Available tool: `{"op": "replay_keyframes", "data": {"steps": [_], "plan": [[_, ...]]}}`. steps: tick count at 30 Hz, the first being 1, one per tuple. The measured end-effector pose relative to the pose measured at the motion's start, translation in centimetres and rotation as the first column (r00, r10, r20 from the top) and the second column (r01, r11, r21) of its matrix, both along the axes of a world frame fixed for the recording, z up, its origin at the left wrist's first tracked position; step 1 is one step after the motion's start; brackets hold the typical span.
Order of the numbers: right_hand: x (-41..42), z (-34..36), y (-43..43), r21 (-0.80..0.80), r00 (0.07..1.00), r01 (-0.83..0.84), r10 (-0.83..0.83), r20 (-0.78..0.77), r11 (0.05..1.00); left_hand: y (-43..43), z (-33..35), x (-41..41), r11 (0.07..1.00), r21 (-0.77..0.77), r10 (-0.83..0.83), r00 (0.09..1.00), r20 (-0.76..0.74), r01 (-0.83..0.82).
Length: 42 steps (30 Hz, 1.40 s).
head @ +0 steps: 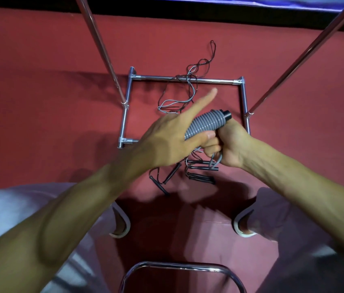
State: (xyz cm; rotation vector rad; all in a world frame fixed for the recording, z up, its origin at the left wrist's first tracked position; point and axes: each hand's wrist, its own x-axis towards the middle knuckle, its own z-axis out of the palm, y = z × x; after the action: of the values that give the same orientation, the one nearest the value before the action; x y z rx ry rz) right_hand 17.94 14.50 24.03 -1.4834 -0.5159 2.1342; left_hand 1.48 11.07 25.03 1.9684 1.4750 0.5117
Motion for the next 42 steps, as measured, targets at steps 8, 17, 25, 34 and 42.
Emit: {"op": "replay_keyframes", "data": {"steps": [8, 17, 25, 34, 42], "plan": [[-0.2, 0.6, 0.4, -0.105, 0.994, -0.108, 0.111, 0.018, 0.989, -0.3, -1.0, 1.1, 0.993, -0.121, 0.054, 0.904, 0.425, -0.002], [0.4, 1.9, 0.5, 0.309, 0.981, 0.023, -0.081, 0.177, 0.951, 1.4, 0.2, 0.5, 0.599, -0.787, 0.708, 0.36, 0.608, 0.15], [-0.1, 2.7, -0.8, 0.746, 0.973, -0.096, -0.096, 0.21, 0.659, 1.5, 0.8, 1.2, 0.628, -0.742, 0.703, 0.236, 0.67, 0.234], [-0.5, 2.7, -0.5, 0.736, 0.992, -0.106, 0.023, 0.122, 0.669, 2.2, 0.5, 1.9, 0.669, -0.742, 0.722, 0.196, 0.663, 0.043], [-2.0, 1.9, -2.1, 0.797, 0.962, -0.166, -0.082, 0.259, 0.581, 2.7, 0.8, 2.7, 0.614, -0.776, 0.78, 0.259, 0.569, -0.143]]}}
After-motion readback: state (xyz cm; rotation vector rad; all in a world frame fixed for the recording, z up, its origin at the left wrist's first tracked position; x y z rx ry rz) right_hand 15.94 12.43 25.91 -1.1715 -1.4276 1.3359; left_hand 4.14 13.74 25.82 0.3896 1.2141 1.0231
